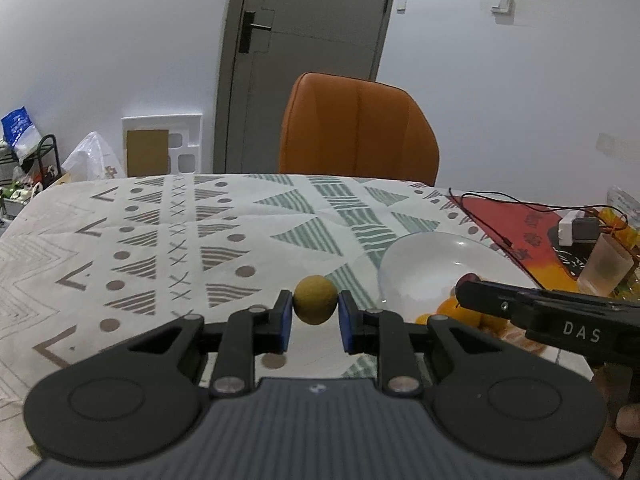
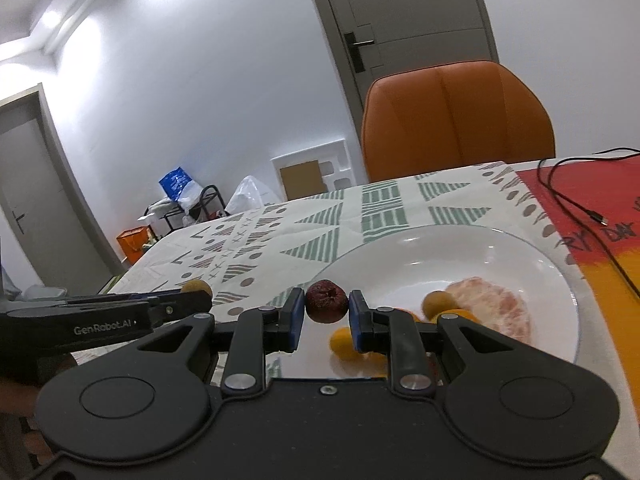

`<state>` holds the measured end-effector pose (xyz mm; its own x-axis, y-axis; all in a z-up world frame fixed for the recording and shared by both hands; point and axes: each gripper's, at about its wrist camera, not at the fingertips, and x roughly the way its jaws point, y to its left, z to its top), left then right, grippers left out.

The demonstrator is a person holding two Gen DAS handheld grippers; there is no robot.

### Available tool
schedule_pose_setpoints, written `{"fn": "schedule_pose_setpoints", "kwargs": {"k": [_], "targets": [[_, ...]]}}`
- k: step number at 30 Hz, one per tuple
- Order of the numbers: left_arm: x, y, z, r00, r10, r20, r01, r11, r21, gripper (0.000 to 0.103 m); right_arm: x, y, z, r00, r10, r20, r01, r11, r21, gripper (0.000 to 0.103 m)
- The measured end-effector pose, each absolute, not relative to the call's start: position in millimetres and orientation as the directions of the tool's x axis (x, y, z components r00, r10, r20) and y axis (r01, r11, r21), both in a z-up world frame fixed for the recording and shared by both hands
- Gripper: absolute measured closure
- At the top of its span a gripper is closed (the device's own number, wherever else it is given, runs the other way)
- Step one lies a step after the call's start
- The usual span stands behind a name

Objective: Organize fruits
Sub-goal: 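Carry the plum with the right tool while the left tool carries the green-yellow fruit to the plate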

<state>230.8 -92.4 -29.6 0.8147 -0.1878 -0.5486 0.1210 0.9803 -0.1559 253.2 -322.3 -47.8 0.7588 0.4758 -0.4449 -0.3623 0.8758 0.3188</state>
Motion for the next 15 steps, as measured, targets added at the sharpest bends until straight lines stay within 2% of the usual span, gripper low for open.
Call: {"fn": "schedule_pose_setpoints", "kwargs": {"k": [15], "targets": [[244.4,-130.5,-26.9,0.813,-0.231,-0.535,0.177,0.972,-0.152,0.080,265.3,-361.9,-53.3,0.802,0.404,-0.439,-0.278,0.904,0.325,0.081]]}}
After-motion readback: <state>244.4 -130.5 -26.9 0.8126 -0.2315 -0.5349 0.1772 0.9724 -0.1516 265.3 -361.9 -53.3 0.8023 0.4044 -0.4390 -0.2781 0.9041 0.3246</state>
